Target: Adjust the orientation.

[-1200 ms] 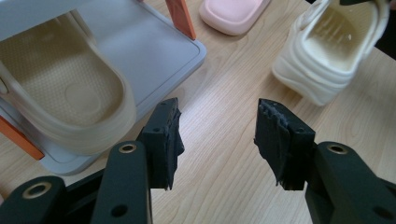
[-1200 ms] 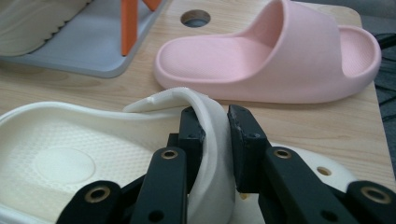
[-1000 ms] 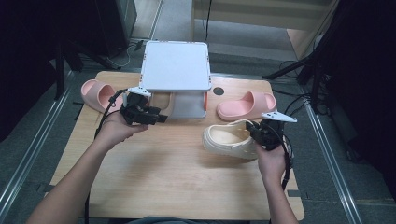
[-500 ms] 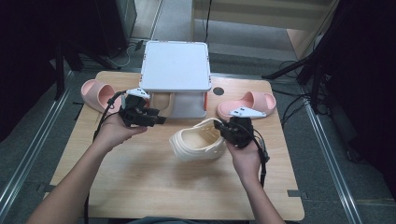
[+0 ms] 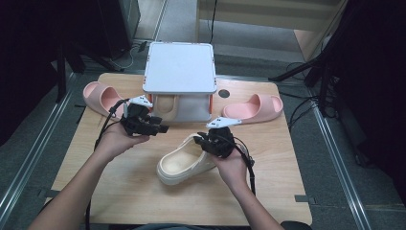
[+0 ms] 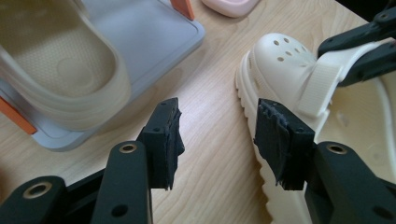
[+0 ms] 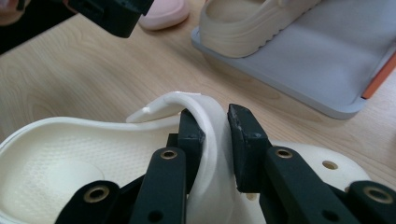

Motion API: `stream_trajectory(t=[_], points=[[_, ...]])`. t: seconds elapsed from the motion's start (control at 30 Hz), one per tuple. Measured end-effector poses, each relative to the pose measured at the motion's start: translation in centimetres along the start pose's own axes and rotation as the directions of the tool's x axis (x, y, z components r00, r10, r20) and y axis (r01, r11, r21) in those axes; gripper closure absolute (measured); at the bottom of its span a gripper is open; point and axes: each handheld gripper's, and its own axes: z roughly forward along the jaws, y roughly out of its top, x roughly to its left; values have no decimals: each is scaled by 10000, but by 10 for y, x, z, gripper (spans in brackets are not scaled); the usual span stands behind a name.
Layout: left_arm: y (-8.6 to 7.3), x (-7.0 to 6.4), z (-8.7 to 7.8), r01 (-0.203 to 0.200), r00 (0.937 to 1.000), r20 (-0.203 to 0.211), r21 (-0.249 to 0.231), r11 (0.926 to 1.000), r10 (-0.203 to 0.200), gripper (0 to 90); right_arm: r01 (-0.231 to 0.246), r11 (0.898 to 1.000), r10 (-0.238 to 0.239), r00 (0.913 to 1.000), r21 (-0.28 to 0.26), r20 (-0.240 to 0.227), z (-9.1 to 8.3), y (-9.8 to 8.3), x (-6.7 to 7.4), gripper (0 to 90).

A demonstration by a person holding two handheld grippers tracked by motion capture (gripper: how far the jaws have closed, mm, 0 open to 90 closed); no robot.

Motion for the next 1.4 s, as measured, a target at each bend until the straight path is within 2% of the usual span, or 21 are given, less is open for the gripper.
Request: stream_trajectory(t=[0.1, 0.27, 0.37, 0.43, 0.5, 0.6, 0.67, 0.73, 0.87, 0.93, 1.1, 1.2, 1.27, 1.37, 1.4], points=[[-2, -2, 3, -58, 10000, 23, 131, 9999, 58, 501, 305, 9995, -305, 9995, 53, 41, 3, -2, 4, 741], [-6, -5, 8, -114, 9999, 81, 283, 9995, 112, 501, 80, 9997, -70, 9992, 243, -405, 4, -5, 2, 664], [-7, -6, 9, -150, 9998, 98, 319, 9994, 147, 501, 226, 9991, -210, 9987, 351, -461, 4, -7, 4, 625], [-7, -8, 10, -158, 9998, 101, 299, 9994, 155, 501, 173, 9986, -141, 9978, 494, -645, 5, -8, 4, 570], [-7, -9, 9, -204, 9997, 119, 305, 9993, 201, 501, 15, 9984, 35, 9962, 567, -874, 4, -8, 5, 553], [-8, -9, 9, -163, 9998, 96, 237, 9996, 161, 501, -213, 9993, 246, 9933, 305, -1126, -2, -6, 5, 535], [-9, -8, 8, -134, 9999, 73, 212, 9997, 132, 503, -246, 9996, 258, 9942, 129, -1048, -8, -5, 3, 568], [-11, -9, 8, -134, 9999, 102, 237, 9996, 132, 539, -353, 9994, 356, 9943, 48, -1005, -15, -6, -1, 644], [-20, -12, 10, -161, 9997, 165, 117, 9998, 159, 712, -687, 9976, 673, 9939, -132, -871, -30, -13, -10, 784], [-24, -15, 15, -230, 9995, 237, 301, 9993, 223, 766, -802, 9967, 791, 9942, -126, -735, -35, -18, -14, 824], [-32, -22, 24, -416, 9972, 637, 396, 9983, 390, 804, -1148, 9933, 1151, 9927, 113, -355, -39, -38, -20, 878], [-34, -22, 33, -200, 9946, 1024, 466, 9987, 151, 805, -1339, 9904, 1343, 9909, 340, -92, -36, -47, -24, 898], [-35, -22, 37, -164, 9936, 1122, 531, 9985, 104, 804, -1557, 9864, 1563, 9877, 518, -65, -34, -51, -26, 900], [-34, -22, 41, 74, 9882, 1528, 340, 9994, -126, 801, -1638, 9836, 1644, 9864, 755, -10, -31, -56, -26, 900], [-34, -22, 41, 22, 9880, 1540, 361, 9993, -77, 801, -1652, 9833, 1657, 9862, 767, -3, -31, -57, -26, 900]])
